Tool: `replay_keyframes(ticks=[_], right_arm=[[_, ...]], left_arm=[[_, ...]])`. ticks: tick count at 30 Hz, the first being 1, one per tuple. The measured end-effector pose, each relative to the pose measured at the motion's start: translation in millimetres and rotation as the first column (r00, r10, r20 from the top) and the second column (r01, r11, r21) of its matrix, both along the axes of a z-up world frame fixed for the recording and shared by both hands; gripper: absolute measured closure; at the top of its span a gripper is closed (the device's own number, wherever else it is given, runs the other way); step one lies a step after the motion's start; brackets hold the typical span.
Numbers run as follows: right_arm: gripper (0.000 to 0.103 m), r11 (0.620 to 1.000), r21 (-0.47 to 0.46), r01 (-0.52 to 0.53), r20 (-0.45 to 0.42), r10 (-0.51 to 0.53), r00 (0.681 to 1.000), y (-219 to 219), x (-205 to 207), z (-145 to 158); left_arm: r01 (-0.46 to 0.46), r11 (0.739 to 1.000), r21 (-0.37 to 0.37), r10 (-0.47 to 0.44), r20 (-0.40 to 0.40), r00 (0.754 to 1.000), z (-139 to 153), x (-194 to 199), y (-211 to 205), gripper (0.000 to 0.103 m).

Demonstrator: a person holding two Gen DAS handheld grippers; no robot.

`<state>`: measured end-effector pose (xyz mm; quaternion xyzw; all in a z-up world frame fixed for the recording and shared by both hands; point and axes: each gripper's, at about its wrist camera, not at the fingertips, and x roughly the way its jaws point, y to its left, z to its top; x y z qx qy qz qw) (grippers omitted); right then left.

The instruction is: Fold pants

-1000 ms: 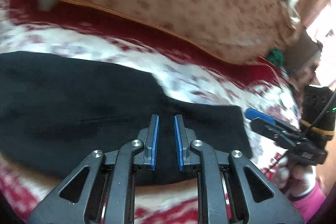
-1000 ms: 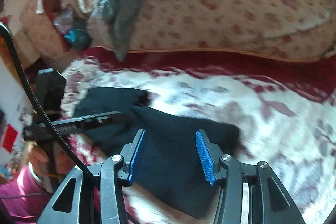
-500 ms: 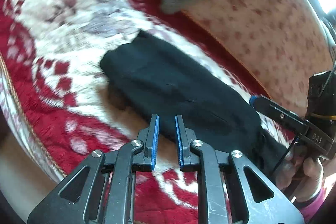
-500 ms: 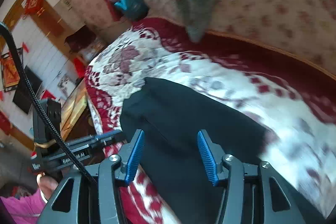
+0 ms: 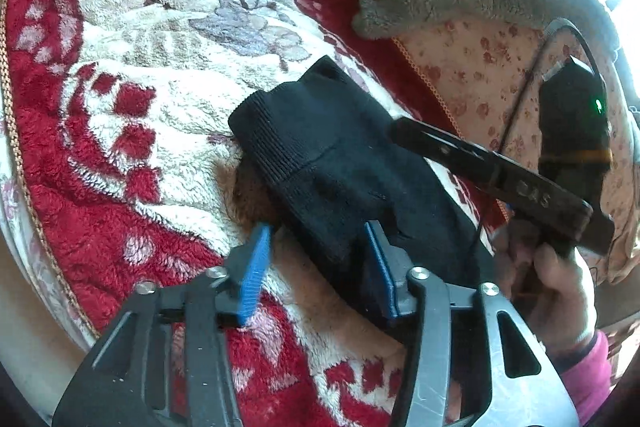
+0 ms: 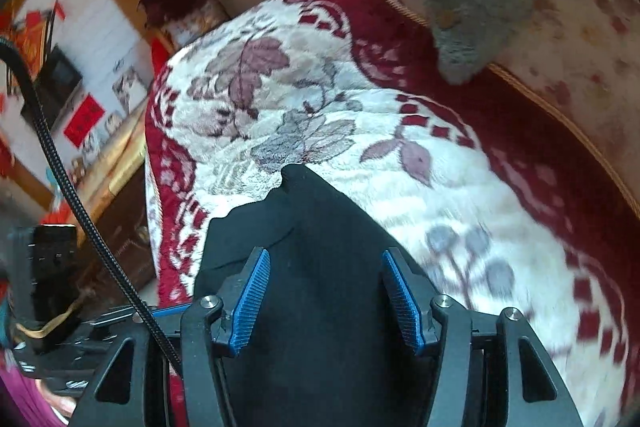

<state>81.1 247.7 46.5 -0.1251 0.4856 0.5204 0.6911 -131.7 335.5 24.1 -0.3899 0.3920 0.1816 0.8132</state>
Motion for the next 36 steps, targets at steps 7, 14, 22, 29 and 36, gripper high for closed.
replay_keyframes(ticks=[7, 14, 22, 29, 36], right_arm=[[0.038, 0.995, -0.052, -0.087, 0.037, 0.089, 0.995, 36.9, 10.7, -14.9], [0.037, 0.983, -0.109, -0.148, 0.017, 0.151, 0.988, 65.4, 17.4, -33.1], [0.079, 0.99, -0.033, -0.134, 0.03, 0.135, 0.99, 55.8, 14.1, -30.3], [0.084, 0.993, 0.056, -0.102, 0.045, 0.1, 0.994, 38.6, 8.7, 3.5], [0.084, 0.988, 0.149, -0.051, 0.053, 0.043, 0.998, 10.7, 2.5, 41.8]], left_arm=[[0.0, 1.0, -0.003, 0.0, -0.012, 1.0, -6.6, 15.2, 6.2, 0.055], [-0.01, 1.0, 0.015, 0.01, -0.009, 1.0, -9.1, 26.4, 11.0, 0.054], [0.003, 1.0, -0.002, -0.003, 0.08, 0.997, -14.1, 23.2, 16.2, 0.081], [0.015, 0.998, 0.069, -0.022, 0.104, 0.994, 7.8, 20.6, 4.2, 0.087], [0.036, 0.99, 0.134, -0.054, 0.134, 0.99, 38.4, 16.6, -11.8, 0.087]])
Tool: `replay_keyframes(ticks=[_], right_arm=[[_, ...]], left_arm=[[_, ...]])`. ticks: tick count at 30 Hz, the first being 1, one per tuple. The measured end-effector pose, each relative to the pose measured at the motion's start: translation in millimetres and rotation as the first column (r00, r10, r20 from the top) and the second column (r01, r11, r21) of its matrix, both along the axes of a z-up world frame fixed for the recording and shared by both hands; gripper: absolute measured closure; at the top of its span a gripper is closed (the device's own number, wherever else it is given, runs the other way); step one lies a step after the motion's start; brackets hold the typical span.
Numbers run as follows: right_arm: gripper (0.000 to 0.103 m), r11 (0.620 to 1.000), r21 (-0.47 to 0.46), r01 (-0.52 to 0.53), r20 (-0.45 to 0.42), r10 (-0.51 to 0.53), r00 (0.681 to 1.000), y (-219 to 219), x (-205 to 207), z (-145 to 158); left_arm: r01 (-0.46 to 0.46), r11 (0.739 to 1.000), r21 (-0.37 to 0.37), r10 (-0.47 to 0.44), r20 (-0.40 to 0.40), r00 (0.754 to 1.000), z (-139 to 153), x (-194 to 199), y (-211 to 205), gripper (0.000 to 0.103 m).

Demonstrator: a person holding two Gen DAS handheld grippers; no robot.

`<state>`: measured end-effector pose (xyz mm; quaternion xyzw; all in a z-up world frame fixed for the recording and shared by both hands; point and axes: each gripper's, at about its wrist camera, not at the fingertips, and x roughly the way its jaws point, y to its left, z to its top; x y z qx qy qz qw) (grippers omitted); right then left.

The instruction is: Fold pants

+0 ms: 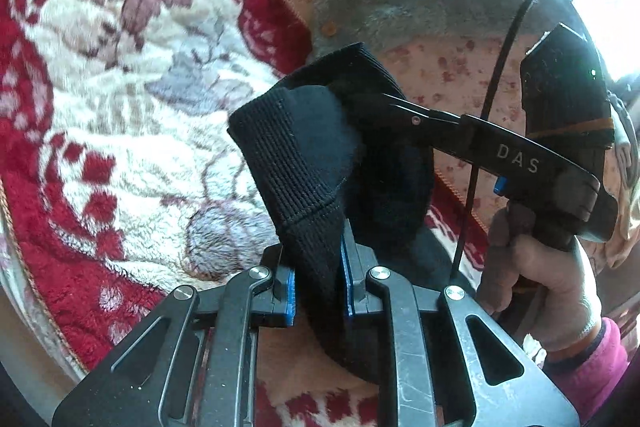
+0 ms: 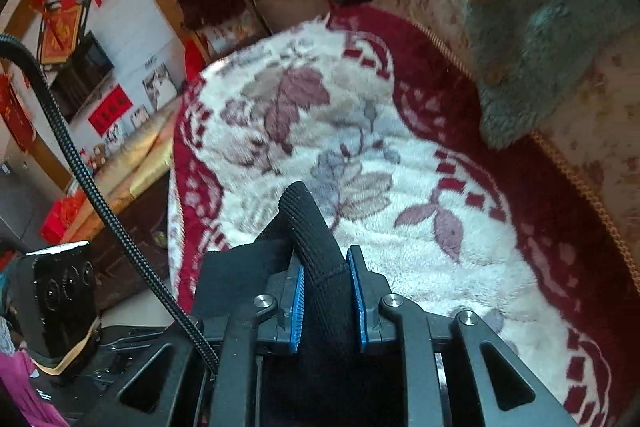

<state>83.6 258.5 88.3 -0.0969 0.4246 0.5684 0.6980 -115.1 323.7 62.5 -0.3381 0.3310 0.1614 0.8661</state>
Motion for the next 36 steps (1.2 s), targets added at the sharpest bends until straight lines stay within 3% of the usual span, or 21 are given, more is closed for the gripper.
replay_keyframes(ticks=[8, 17, 26, 36], right_arm=[[0.084, 0.989, 0.116, 0.087, -0.058, -0.08, 0.995, -59.0, -2.2, 40.4], [0.084, 0.964, 0.191, 0.187, -0.089, -0.173, 0.981, -156.9, -9.5, 77.7], [0.084, 0.926, 0.227, 0.302, -0.116, -0.282, 0.952, -257.3, -20.8, 88.0], [0.085, 0.866, 0.216, 0.451, -0.206, -0.411, 0.888, -375.4, -43.9, 55.5]], left_arm=[[0.069, 0.994, 0.084, -0.073, 0.046, 0.996, 37.2, 1.8, -36.1, 0.087], [0.198, 0.968, 0.153, -0.213, 0.091, 0.973, 68.5, 11.2, -95.8, 0.087], [0.353, 0.913, 0.202, -0.376, 0.085, 0.923, 78.8, 25.9, -173.9, 0.087], [0.547, 0.82, 0.167, -0.551, -0.028, 0.834, 41.5, 44.5, -262.7, 0.087]])
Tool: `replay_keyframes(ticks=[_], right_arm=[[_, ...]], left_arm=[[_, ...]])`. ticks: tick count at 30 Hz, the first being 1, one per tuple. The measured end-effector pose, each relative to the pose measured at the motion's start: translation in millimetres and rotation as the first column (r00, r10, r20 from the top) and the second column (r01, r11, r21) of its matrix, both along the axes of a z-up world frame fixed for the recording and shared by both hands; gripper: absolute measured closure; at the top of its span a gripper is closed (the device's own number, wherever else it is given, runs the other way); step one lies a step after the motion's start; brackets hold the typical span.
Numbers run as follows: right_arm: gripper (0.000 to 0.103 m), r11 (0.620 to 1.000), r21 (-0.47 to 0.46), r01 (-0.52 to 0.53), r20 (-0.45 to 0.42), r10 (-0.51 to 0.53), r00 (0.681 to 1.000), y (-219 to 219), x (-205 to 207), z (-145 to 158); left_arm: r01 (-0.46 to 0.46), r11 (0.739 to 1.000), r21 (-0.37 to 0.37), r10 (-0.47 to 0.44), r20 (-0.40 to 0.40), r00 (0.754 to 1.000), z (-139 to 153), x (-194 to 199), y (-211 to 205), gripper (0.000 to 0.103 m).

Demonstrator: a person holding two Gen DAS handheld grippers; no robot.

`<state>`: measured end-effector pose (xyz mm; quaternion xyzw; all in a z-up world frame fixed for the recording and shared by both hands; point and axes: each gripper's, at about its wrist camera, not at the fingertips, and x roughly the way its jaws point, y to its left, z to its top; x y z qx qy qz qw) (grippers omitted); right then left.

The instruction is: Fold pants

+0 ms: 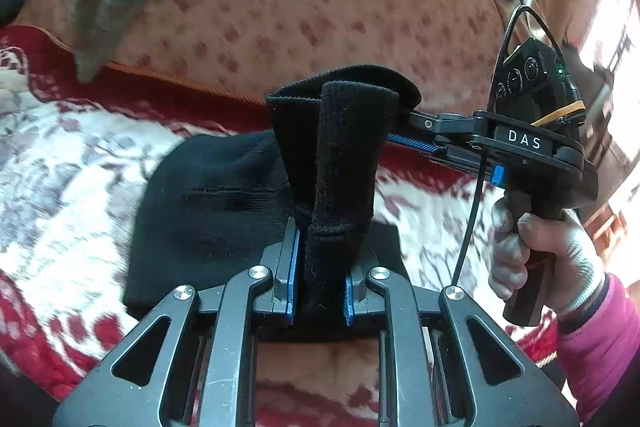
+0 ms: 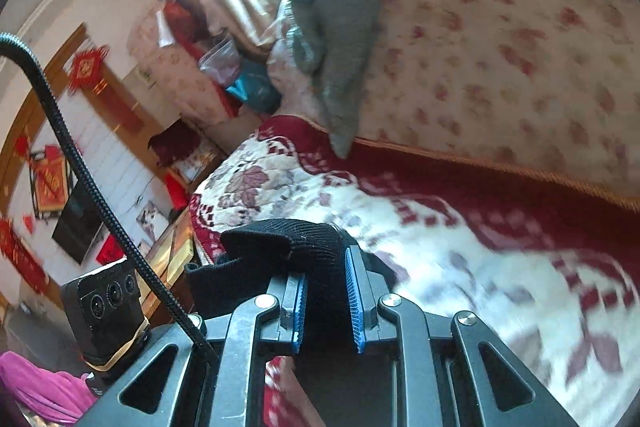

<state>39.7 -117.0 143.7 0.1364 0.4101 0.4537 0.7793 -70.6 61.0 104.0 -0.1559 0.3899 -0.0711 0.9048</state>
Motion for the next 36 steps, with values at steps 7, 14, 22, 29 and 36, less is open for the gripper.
replay_keyframes(ticks=[7, 14, 22, 29, 36], right_arm=[[0.085, 0.996, 0.013, 0.087, -0.096, -0.085, 0.992, -61.1, -20.0, -49.7], [0.074, 0.978, -0.093, 0.189, -0.119, -0.199, 0.973, -89.2, -22.7, -79.6], [0.066, 0.954, -0.072, 0.29, -0.165, -0.298, 0.94, -119.9, -34.0, -79.6], [0.066, 0.956, -0.059, 0.288, -0.134, -0.293, 0.947, -127.0, -47.0, -57.3], [0.064, 0.95, -0.038, 0.308, -0.112, -0.311, 0.944, -136.0, -62.2, -43.5]], left_arm=[[0.072, 0.996, 0.049, -0.068, -0.073, 0.995, -30.1, 2.4, -40.3, 0.087], [0.085, 0.988, 0.13, -0.072, -0.104, 0.992, -40.2, 4.6, -55.7, 0.087], [0.056, 0.975, 0.217, -0.038, -0.088, 0.995, -33.5, -3.6, -66.0, 0.087], [0.079, 0.956, 0.283, -0.071, -0.039, 0.997, -21.7, -17.1, -94.8, 0.067], [0.128, 0.989, 0.076, -0.126, -0.033, 0.991, -8.1, -17.0, -76.5, 0.066]])
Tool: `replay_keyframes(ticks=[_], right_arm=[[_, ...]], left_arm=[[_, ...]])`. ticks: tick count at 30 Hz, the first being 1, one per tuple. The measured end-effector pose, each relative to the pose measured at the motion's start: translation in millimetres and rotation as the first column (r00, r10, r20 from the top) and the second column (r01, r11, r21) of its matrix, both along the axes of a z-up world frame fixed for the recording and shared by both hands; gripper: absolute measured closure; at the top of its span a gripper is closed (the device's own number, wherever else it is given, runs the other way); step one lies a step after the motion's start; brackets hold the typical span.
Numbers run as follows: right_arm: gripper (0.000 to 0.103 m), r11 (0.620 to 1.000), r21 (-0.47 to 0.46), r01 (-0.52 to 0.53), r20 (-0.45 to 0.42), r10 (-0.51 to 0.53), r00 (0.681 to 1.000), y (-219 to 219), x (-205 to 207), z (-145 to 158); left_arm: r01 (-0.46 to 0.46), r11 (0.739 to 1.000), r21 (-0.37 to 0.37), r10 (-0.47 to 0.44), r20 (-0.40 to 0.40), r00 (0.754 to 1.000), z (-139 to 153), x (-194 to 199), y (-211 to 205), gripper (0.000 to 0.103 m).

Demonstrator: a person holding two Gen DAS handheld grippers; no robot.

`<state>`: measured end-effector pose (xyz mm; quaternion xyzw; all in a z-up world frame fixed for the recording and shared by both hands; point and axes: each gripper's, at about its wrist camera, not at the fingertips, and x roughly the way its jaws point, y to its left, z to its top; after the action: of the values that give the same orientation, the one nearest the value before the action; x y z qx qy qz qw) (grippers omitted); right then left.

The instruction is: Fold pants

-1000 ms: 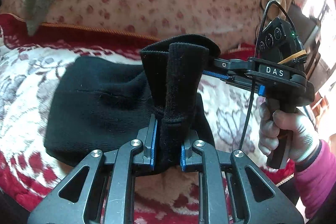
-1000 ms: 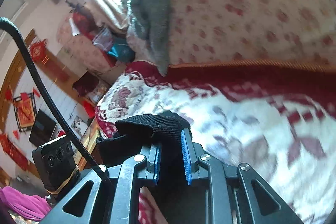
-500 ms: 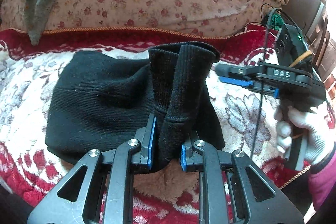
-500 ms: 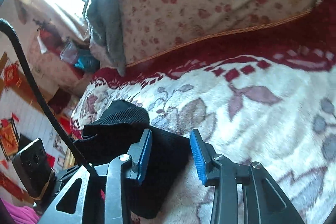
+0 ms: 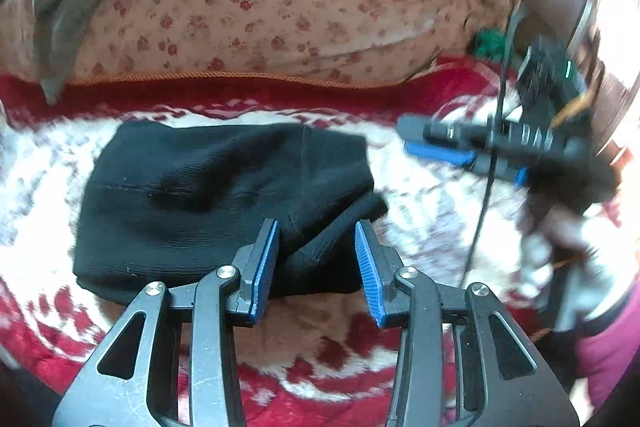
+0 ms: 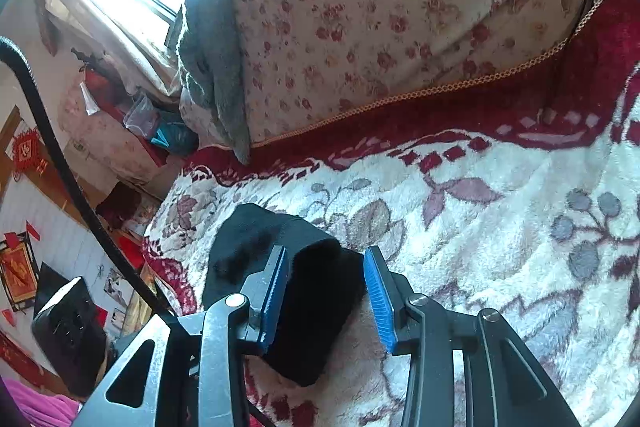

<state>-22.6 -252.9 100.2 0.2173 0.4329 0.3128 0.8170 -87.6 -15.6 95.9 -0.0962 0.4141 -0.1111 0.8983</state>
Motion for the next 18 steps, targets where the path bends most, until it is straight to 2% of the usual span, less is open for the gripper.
replay_keyframes(ticks=[1, 3, 5, 7, 10, 16, 18], right_arm=[[0.06, 1.0, 0.002, 0.005, 0.003, -0.005, 1.0, -0.6, -3.6, 1.6], [0.058, 1.0, 0.018, 0.003, 0.004, -0.003, 1.0, -0.9, -9.3, 2.7], [0.057, 0.999, 0.04, -0.006, -0.014, 0.007, 1.0, 0.9, -12.2, 0.4], [0.056, 0.999, 0.049, -0.015, -0.022, 0.017, 1.0, 5.4, -14.5, -2.1], [0.05, 0.999, 0.045, -0.024, -0.036, 0.026, 0.999, 18.0, -8.5, -8.9], [0.05, 0.998, 0.046, -0.047, -0.098, 0.051, 0.994, 43.7, 18.5, -31.9], [0.063, 0.996, 0.0, -0.087, -0.053, 0.086, 0.995, 56.7, 20.6, -28.4]], left_arm=[[0.017, 0.999, -0.047, -0.016, 0.012, 1.0, 5.3, -2.0, 5.8, 0.065], [0.048, 0.994, -0.094, -0.043, 0.057, 0.997, 20.2, -7.6, 15.9, 0.053], [0.064, 0.99, -0.126, -0.053, 0.095, 0.994, 32.1, -12.8, 28.1, 0.053], [0.045, 0.993, -0.113, -0.033, 0.103, 0.994, 36.1, -12.5, 37.6, 0.051], [0.012, 0.996, -0.091, -0.004, 0.088, 0.996, 30.3, -7.3, 46.0, 0.05], [0.022, 0.997, -0.074, -0.02, 0.021, 1.0, -2.7, 4.6, 32.2, 0.05], [0.034, 0.997, -0.075, -0.033, 0.01, 0.999, -11.9, 7.0, 24.1, 0.049]])
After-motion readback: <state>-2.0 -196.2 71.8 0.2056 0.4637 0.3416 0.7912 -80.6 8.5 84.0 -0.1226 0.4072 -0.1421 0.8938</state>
